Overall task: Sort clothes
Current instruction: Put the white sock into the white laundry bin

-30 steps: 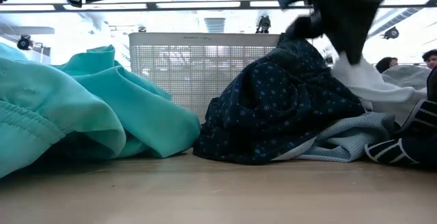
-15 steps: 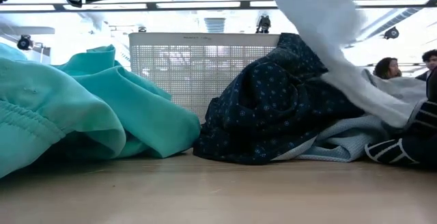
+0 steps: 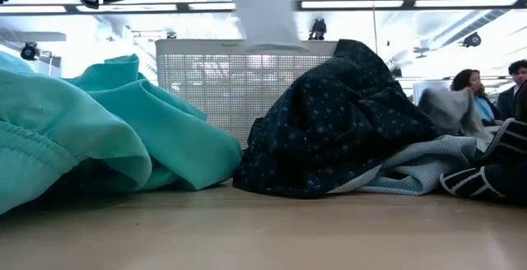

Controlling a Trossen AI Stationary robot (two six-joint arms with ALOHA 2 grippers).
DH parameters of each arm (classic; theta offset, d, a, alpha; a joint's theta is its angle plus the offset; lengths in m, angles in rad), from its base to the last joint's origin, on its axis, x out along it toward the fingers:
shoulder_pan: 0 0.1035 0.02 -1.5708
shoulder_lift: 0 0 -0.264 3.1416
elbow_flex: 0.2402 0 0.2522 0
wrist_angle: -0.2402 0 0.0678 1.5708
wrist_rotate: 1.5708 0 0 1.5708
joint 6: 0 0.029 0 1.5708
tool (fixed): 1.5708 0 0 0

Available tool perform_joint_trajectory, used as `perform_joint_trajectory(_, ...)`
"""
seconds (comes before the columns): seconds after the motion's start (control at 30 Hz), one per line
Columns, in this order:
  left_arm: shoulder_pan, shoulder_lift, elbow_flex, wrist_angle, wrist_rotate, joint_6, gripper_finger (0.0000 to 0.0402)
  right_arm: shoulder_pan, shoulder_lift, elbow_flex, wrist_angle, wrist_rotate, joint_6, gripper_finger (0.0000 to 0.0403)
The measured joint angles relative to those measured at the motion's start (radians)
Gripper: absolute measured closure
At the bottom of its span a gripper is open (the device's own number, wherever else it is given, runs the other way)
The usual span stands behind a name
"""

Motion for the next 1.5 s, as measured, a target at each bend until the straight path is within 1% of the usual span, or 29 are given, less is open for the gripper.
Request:
perform_joint_trajectory(0.13,0.000,0.000,0.000,0.000,0.000,0.000,0.0287,-0.021,0.000,0.012,0.197,0.104,-0.163,0.0403)
perform_joint_trajectory(0.23,0.000,0.000,0.000,0.000,0.000,0.000,0.0287,-0.058,0.000,0.011,0.294,0.139,-0.275,0.0403)
perform_joint_trajectory(0.33,0.000,0.000,0.000,0.000,0.000,0.000,0.0287,-0.114,0.000,0.011,0.352,0.139,-0.330,0.0403)
perform_joint_trajectory(0.5,0.000,0.000,0.000,0.000,0.000,0.000,0.0287,-0.240,0.007,0.011,0.351,0.134,-0.337,0.0403)
perform_joint_trajectory(0.6,0.000,0.000,0.000,0.000,0.000,0.000,0.0287,-0.322,0.006,0.008,0.329,0.051,-0.294,0.0403)
perform_joint_trajectory(0.77,0.000,0.000,0.000,0.000,0.000,0.000,0.0287,-0.448,0.026,-0.002,0.256,-0.074,-0.156,0.0403)
perform_joint_trajectory(0.9,0.000,0.000,0.000,0.000,0.001,0.000,0.0287,-0.515,0.066,-0.003,0.172,-0.164,-0.081,0.0403)
perform_joint_trajectory(1.0,0.000,0.000,0.000,0.000,0.001,0.000,0.0287,-0.547,0.103,-0.003,0.088,-0.262,-0.057,0.0402)
perform_joint_trajectory(1.03,0.000,0.000,0.000,0.000,0.001,0.000,0.0287,-0.550,0.118,-0.003,0.067,-0.274,-0.040,0.0400)
perform_joint_trajectory(1.13,0.000,0.000,0.000,0.000,0.001,0.000,0.0287,-0.558,0.159,-0.003,0.005,-0.283,-0.007,0.0385)
perform_joint_trajectory(1.23,0.000,0.000,0.000,0.000,0.001,0.000,0.0287,-0.557,0.186,-0.004,-0.028,-0.282,-0.010,0.0356)
perform_joint_trajectory(1.37,0.000,0.000,0.000,0.000,0.001,0.000,0.0287,-0.555,0.202,-0.004,-0.043,-0.282,0.018,0.0305)
perform_joint_trajectory(1.5,0.000,0.000,0.000,0.000,0.001,0.000,0.0287,-0.555,0.199,-0.003,-0.039,-0.281,0.087,0.0251)
